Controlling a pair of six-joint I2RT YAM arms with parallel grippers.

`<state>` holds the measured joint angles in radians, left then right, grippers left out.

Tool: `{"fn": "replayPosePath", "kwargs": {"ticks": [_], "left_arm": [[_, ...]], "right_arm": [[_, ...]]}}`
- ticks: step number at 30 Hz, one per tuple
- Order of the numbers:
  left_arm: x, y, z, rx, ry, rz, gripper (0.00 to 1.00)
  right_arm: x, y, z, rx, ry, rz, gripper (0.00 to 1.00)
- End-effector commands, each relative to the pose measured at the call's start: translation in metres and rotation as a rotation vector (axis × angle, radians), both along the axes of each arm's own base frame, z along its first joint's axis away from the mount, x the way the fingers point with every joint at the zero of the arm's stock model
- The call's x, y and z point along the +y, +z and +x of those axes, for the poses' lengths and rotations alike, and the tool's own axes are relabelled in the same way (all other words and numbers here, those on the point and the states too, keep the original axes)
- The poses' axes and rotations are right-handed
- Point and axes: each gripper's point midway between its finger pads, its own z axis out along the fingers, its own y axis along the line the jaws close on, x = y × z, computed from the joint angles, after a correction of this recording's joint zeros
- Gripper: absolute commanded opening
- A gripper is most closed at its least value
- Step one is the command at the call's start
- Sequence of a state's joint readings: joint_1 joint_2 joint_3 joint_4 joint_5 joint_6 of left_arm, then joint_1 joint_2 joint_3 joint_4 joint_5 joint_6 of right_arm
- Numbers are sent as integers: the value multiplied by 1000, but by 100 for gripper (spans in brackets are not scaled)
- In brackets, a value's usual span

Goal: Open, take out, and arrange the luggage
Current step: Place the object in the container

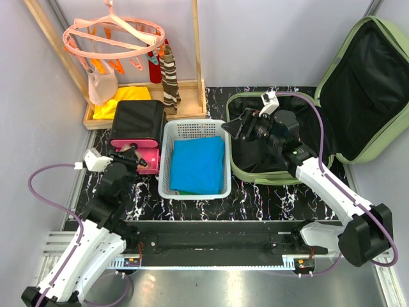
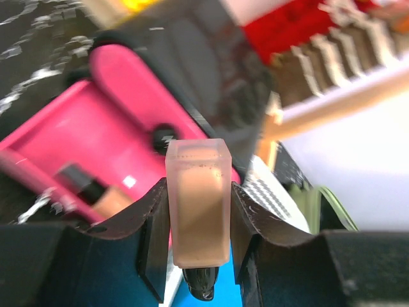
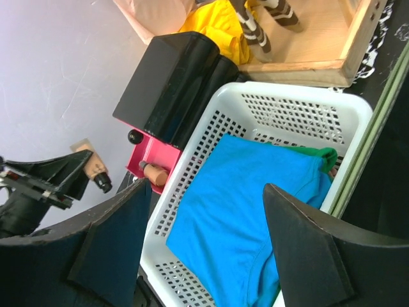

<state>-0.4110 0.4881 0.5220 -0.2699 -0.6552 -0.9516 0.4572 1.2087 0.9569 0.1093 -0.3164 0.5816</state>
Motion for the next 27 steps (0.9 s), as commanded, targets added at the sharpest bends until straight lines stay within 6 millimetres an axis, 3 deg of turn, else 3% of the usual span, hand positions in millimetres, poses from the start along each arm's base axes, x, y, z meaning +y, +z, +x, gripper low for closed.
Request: {"fn": "replayPosePath", "kwargs": {"ticks": [1,13,27], "left_arm": [[28,-9,-5,-4,205,-111,0],[34,-28,13,-53,319,-392,0],[23,-54,36,7,295,-483,0]], "right_arm": [[5,10,-3,-25,34,48,80],[0,10,-15,-32,29,60,80],[-2,10,-20,-36,37,56,80]]}}
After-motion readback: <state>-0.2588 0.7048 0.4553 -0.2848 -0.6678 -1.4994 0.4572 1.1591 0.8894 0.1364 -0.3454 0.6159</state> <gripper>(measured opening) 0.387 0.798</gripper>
